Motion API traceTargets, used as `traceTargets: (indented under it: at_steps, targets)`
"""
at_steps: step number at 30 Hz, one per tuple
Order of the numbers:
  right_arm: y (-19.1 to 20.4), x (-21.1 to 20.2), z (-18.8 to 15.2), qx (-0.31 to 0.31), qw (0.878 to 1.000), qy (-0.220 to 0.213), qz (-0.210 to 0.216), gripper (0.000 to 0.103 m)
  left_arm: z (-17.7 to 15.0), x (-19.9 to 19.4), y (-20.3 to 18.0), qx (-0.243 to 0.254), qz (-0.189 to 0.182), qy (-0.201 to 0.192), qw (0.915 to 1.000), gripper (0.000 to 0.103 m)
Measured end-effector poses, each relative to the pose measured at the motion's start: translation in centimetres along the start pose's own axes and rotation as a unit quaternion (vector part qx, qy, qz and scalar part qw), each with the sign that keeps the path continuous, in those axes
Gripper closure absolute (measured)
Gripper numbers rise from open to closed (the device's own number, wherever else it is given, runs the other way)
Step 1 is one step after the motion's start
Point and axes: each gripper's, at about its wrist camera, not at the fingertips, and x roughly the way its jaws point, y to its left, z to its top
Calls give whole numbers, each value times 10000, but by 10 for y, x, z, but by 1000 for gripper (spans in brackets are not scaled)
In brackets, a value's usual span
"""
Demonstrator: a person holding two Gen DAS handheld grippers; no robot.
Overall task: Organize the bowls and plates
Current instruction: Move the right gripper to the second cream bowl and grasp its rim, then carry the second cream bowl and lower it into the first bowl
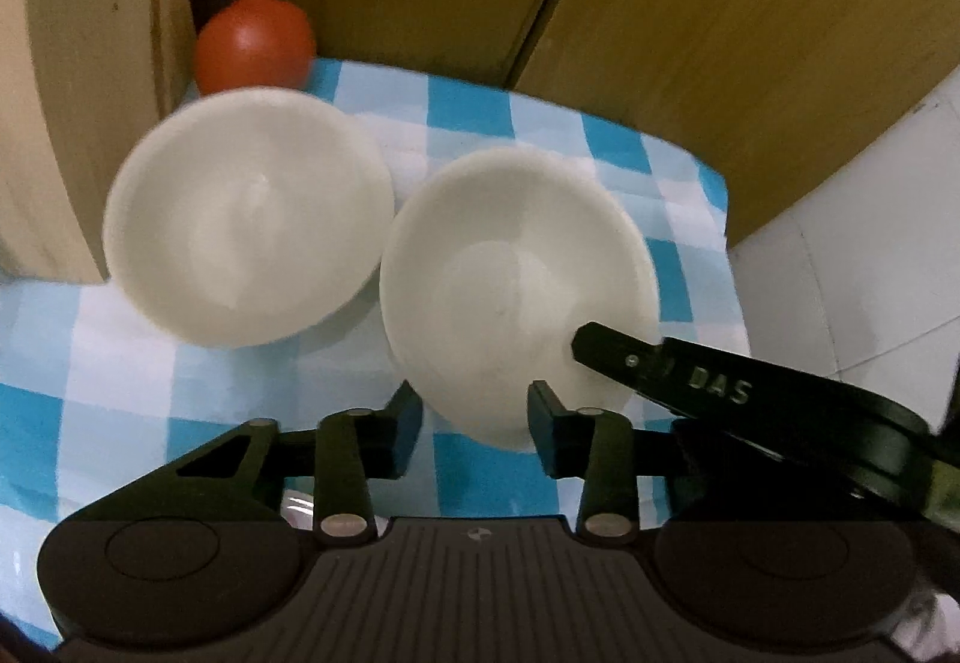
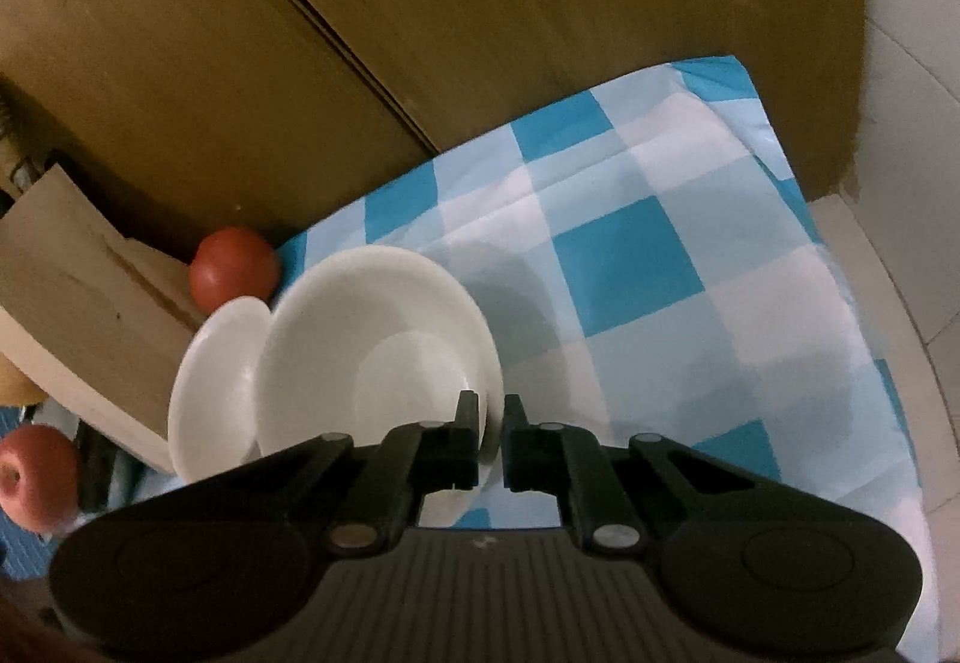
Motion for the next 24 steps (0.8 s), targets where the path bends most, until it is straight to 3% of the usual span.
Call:
traceTargets:
  at_steps: [7,24]
  targets:
    - [-13,-10,-3,169,9998,-14,113,94,-3,2,-4,32,27,4,10000,74]
    - [-13,-46,-19,154,9996,-191,164,94,-19,-22,-19,339,-66,-119,9993,73]
